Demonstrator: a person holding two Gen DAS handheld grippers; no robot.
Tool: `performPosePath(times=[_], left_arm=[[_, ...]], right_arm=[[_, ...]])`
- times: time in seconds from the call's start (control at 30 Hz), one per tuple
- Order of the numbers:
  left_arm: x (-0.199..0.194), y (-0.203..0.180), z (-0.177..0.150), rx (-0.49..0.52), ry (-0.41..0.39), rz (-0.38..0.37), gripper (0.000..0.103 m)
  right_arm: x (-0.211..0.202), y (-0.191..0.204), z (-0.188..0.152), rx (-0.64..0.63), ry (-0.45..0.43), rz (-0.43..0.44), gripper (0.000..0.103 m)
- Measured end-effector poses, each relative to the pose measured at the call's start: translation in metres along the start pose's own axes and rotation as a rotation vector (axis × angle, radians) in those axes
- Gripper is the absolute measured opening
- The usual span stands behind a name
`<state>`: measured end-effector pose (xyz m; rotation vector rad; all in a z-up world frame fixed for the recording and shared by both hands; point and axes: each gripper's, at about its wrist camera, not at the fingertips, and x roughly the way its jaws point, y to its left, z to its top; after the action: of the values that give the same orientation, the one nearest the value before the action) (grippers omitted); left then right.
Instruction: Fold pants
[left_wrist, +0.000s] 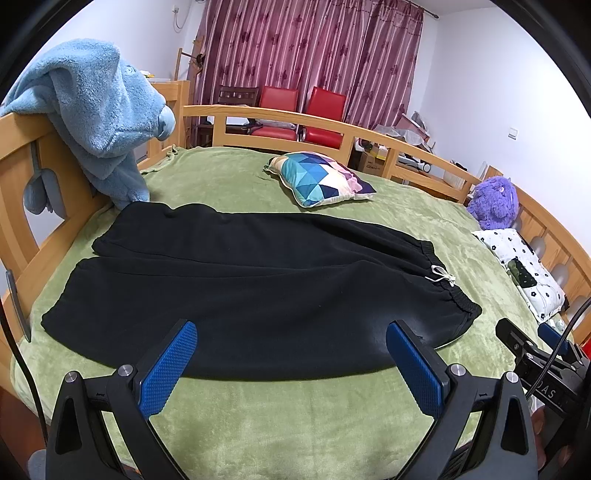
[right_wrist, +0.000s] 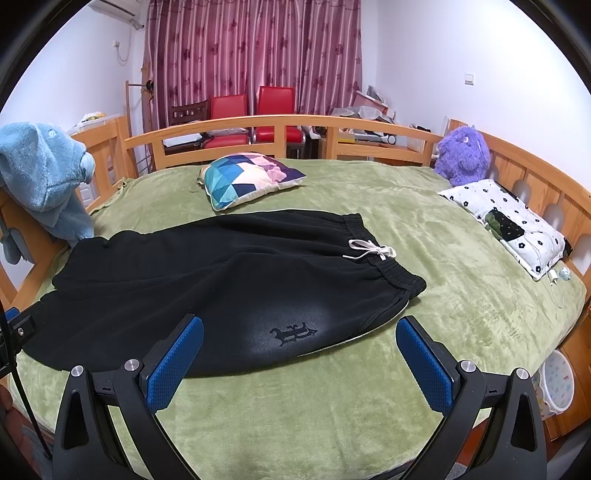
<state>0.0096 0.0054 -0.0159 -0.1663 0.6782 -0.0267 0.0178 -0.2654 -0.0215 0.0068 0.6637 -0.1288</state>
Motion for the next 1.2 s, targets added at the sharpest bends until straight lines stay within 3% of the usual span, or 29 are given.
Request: performPosePath(times=[0.43, 1.2], left_arm=[[-0.01, 0.013, 0.0, -0.001, -0.013, 0.037, 0.103], [-0.039, 0.064, -0.028, -0.051, -0.023, 0.054, 0.103]], right_arm=[[-0.008, 0.002, -0.004, -0.017, -0.074, -0.01, 0.102], [-0.037, 0.021, -0.04, -0.074, -0.084, 0.062, 0.102]])
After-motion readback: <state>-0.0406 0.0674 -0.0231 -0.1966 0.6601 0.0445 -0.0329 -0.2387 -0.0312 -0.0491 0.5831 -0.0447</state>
